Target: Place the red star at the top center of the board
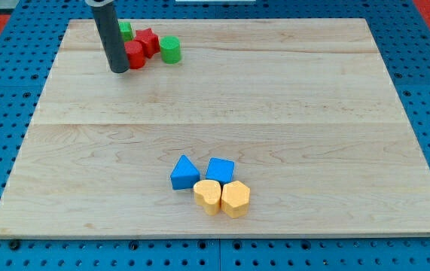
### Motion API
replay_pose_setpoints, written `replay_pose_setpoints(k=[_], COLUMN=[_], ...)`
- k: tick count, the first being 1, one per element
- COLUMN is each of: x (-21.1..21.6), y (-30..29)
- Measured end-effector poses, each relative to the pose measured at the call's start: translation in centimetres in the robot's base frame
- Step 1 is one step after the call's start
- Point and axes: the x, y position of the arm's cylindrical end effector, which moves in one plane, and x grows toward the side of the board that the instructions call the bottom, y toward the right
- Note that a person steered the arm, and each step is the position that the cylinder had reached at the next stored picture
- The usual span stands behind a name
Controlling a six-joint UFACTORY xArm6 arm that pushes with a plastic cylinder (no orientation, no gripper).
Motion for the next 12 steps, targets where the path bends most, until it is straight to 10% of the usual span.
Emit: replay_pose_setpoints(k=[2, 5, 12], x=[0.1, 16.9, 18.4], y=[0.0, 4.1, 4.1])
